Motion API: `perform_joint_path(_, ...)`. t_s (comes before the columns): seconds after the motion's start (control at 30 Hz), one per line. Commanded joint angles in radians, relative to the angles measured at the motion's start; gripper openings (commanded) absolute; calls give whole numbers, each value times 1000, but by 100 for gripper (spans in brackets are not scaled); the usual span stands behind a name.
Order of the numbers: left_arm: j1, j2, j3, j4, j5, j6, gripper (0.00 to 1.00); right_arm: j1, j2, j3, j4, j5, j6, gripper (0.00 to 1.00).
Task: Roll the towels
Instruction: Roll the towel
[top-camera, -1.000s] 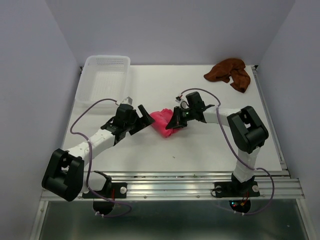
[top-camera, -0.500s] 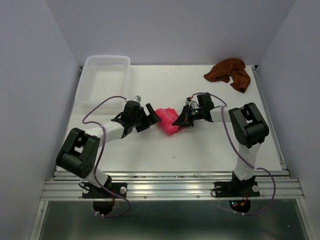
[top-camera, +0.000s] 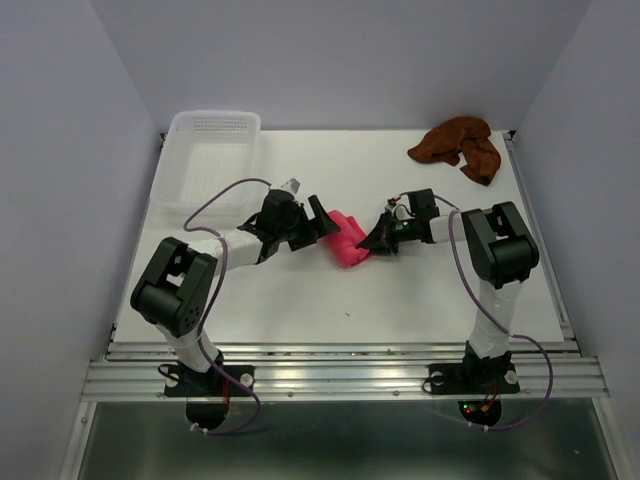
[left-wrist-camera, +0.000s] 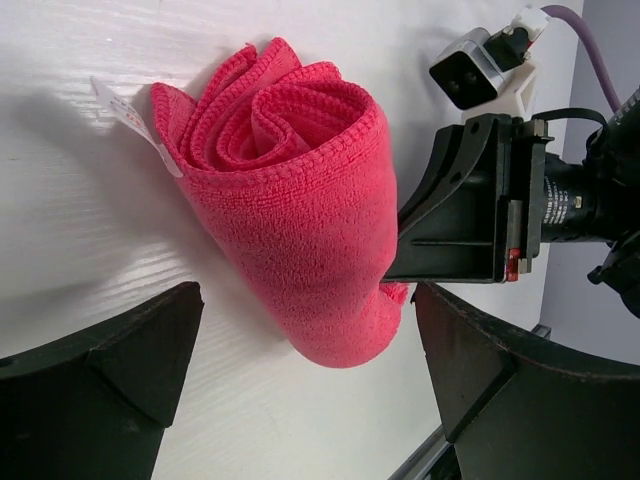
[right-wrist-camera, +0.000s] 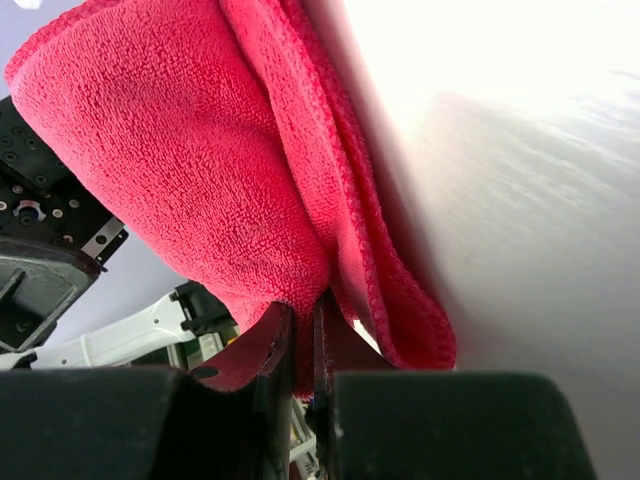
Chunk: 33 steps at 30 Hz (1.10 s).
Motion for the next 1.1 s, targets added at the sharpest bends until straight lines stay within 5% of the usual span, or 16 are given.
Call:
perform_joint_path(0.0,-8,26,52,42,34,18,99,-38,9,-22,18,88,0,5)
perform_joint_path(0.33,-35,73,92,42,39,26,99,-85,0,4,-22,140,8,8)
perform_joint_path(0.73,-65,214,230,83,-1,4,99,-86,14,79,-215,195,-172,12)
perform_joint_path(0.8,-65,242,276,31,-47,14,91,-86,-14,94,-281,246,-249,18)
perform_joint_path(0.93,-68,279,322,-50,-90,21,49,-38,-110,121,-347,329,-363,38)
perform_joint_path(0.97,-68,279,322,-50,-92,21,49,-26,-130,121,-347,329,-386,38)
perform_joint_path(1.07,-69,290,336,-117,-119,18,23,22,-216,125,-374,378,-446,45)
